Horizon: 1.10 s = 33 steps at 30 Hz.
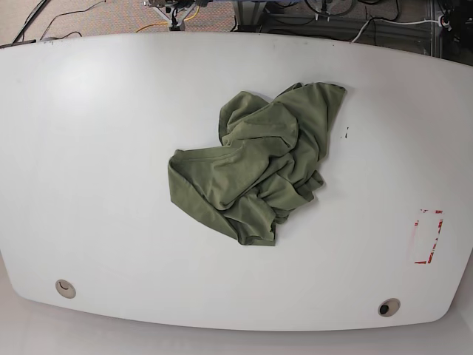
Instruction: Layout the t-shirt on the table in an organized manner, then fold the t-shirt properly
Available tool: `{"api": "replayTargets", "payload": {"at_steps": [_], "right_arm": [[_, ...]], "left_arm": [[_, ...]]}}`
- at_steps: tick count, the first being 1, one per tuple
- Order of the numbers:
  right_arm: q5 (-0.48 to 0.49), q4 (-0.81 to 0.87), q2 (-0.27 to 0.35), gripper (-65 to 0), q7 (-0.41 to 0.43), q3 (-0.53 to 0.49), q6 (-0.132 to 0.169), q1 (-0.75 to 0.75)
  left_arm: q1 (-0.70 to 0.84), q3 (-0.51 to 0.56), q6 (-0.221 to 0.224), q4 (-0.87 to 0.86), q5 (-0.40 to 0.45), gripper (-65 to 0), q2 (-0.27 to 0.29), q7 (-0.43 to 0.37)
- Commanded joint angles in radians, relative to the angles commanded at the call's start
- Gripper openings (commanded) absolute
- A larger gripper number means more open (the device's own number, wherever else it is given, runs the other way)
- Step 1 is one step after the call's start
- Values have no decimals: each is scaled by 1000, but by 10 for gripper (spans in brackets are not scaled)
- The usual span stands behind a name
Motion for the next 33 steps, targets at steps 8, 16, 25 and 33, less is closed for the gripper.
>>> {"api": "replayTargets", "payload": {"at_steps": [8, 16, 25, 33], "right_arm": [[-2, 256, 12, -649, -15, 2, 7, -165], [2, 249, 8, -647, -11, 1, 3, -139], [2, 248, 8, -647, -11, 2, 3, -133], [4, 248, 8, -647, -11, 4, 3, -142]], "left_arm": [[188, 4, 0, 262, -26, -633, -30, -29], [188, 2, -7, 353, -24, -650, -34, -29], [174, 2, -7, 376, -23, -650, -35, -35], [179, 2, -7, 376, -23, -650, -37, -35]]}}
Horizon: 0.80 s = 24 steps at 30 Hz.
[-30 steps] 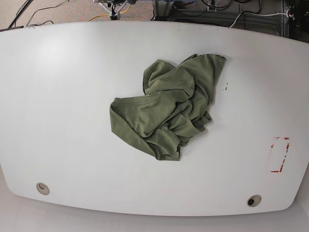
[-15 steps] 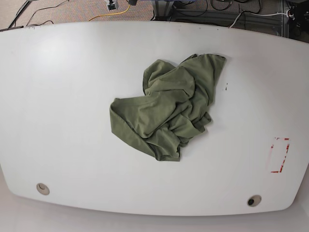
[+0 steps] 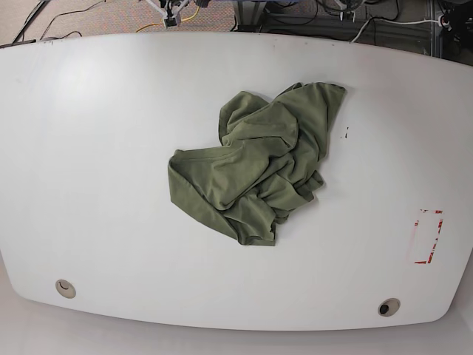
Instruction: Layout the t-shirt on the table in an organized manner, then fold the t-shirt properly
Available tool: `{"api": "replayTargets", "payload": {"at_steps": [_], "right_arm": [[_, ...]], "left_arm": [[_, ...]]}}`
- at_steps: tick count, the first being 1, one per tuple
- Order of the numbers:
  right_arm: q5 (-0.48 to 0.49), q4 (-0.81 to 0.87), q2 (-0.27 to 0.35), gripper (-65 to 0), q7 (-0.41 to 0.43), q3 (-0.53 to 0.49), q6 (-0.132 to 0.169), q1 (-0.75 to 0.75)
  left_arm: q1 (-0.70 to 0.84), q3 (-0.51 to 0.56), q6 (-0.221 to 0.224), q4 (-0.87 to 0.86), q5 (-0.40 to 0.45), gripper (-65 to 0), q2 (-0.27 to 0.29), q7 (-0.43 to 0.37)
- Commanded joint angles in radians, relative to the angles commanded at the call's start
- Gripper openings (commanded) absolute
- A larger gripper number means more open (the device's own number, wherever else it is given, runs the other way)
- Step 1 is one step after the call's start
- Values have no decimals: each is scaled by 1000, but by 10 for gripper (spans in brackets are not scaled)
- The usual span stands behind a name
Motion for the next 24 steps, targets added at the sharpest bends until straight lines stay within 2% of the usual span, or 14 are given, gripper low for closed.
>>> {"api": "replayTargets", "payload": {"at_steps": [7, 10, 16, 24], "right_arm": [[2, 6, 0, -647, 3, 0, 0, -28], [3, 6, 0, -647, 29, 0, 0, -41], [3, 6, 0, -647, 87, 2, 0, -78], [3, 74, 0, -647, 115, 3, 0, -149]], "left_arm": [[3, -3, 0, 0, 0, -650, -2, 0], [23, -3, 0, 2, 0, -650, -2, -3], [46, -5, 0, 2, 0, -650, -2, -69], [80, -9, 0, 5, -3, -650, -2, -89]]}}
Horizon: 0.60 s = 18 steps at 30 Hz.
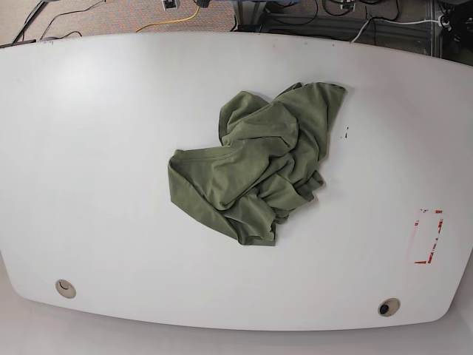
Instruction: Layout the t-shirt on the table in an organized manner, then fold the t-shirt properly
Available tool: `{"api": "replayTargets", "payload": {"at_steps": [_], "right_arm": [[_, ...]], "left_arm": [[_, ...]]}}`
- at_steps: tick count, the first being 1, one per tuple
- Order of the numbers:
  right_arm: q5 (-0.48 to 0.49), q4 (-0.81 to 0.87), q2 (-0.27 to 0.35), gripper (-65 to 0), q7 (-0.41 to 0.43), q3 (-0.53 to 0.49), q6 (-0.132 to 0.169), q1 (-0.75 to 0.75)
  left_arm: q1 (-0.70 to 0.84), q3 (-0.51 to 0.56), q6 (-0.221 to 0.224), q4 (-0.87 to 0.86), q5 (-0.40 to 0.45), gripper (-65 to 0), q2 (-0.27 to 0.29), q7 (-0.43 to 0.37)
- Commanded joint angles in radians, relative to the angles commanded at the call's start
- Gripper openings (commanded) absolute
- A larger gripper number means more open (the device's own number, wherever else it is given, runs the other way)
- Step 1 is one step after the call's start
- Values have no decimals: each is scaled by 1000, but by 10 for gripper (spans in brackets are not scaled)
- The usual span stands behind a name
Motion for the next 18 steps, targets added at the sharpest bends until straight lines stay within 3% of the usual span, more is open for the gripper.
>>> {"api": "replayTargets", "payload": {"at_steps": [13, 18], "right_arm": [[3, 235, 0, -647, -8, 5, -5, -157], [3, 319, -3, -647, -8, 72, 0, -222]], "left_arm": [[164, -29, 0, 287, 0, -650, 8, -38], [224, -29, 0, 371, 0, -650, 8, -38]]}}
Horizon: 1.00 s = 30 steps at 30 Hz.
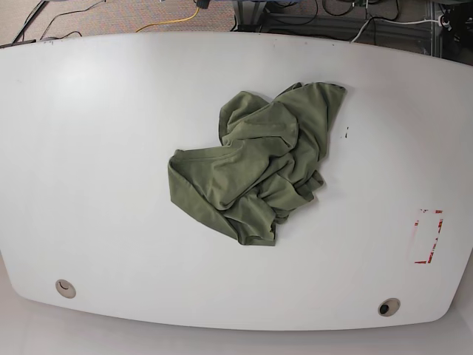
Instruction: Layout the t-shirt on the table in an organized manner, then fold the t-shirt properly
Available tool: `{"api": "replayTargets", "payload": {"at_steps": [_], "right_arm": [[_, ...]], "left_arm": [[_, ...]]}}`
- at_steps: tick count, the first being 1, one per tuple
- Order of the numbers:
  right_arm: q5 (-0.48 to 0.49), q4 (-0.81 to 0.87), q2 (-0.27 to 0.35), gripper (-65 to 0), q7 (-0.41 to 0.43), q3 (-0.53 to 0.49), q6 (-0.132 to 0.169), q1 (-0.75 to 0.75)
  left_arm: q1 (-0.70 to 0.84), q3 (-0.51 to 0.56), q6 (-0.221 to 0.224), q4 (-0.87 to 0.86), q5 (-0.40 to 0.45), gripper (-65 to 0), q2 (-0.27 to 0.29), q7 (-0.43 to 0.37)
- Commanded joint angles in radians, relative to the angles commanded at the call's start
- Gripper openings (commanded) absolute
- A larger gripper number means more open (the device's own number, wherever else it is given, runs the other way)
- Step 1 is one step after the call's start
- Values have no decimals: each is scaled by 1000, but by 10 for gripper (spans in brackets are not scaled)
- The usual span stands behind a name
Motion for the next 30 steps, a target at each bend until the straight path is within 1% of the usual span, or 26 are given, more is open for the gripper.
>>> {"api": "replayTargets", "payload": {"at_steps": [2, 4, 7, 9, 12, 14, 16, 18, 21, 23, 25, 26, 28, 30], "right_arm": [[0, 32, 2, -647, 0, 15, 2, -21], [0, 66, 3, -647, 0, 26, 17, -48], [0, 120, 3, -647, 0, 48, 61, -84], [0, 155, 2, -647, 0, 69, 83, -106], [0, 210, -2, -647, 0, 107, 114, -146], [0, 244, -3, -647, 0, 117, 137, -169], [3, 270, -3, -647, 0, 118, 153, -187], [28, 307, -2, -647, -2, 118, 170, -210], [78, 362, 5, -647, -21, 115, 181, -249], [103, 405, 18, -647, -37, 115, 195, -273], [130, 453, 37, -647, -46, 112, 212, -304], [135, 462, 40, -647, -48, 112, 215, -310], [157, 512, 48, -647, -51, 112, 227, -339], [164, 562, 51, -647, -51, 112, 227, -367]], "left_arm": [[26, 0, 0, 34, -2, -650, 0, 0], [48, 0, 0, 74, -2, -650, 0, 0], [89, 0, 0, 137, -2, -650, 0, 0], [115, -2, 0, 180, -2, -650, 3, 0], [161, -5, 0, 255, -2, -650, 26, -2], [187, -5, 0, 304, -2, -650, 34, -2], [210, -5, 0, 341, -2, -650, 35, -2], [244, -3, 0, 390, -2, -650, 37, -2], [281, 0, 0, 453, -2, -650, 37, -2], [305, 2, 0, 491, -3, -650, 49, -2], [328, -2, -2, 531, -23, -650, 64, -2], [333, -2, -2, 542, -32, -650, 68, -2], [361, -3, -21, 586, -74, -650, 69, -2], [391, -5, -68, 623, -120, -650, 69, -2]]}}
